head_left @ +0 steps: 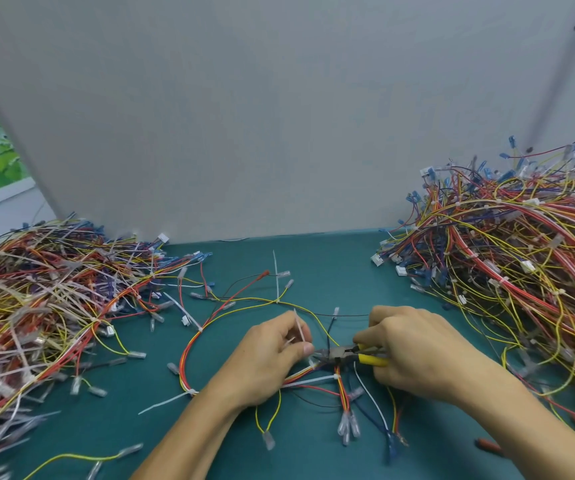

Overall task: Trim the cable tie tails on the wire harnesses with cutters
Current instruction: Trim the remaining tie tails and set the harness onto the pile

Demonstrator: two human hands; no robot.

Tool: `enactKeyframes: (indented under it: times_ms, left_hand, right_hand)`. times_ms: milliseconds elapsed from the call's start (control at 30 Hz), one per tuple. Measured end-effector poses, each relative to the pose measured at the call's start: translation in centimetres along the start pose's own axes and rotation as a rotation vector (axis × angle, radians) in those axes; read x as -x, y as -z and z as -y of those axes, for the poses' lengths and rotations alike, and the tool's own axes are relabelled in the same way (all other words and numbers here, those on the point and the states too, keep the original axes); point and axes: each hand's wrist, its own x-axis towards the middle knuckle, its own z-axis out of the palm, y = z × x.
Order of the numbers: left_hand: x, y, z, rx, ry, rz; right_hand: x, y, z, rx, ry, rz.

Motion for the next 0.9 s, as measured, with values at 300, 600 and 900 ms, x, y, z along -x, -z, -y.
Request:
enactKeyframes:
  times_ms: [300,600,900]
  left_hand:
    - [-0.01,-0.11,0.07,0.022,-0.002,-0.010]
    - [0.02,-0.29,-0.04,0.034,-0.005,-0.020]
    - [0.00,-0.37,-0.07,0.029,-0.003,-0.025]
  right_hand:
    - [-0.35,-0.59,0.25,0.020,0.018,0.023]
    - [-0.49,-0.58,0.39,0.058,0.054,0.052]
    - [-0.46,-0.64,0.48,0.132,0.074,0.027]
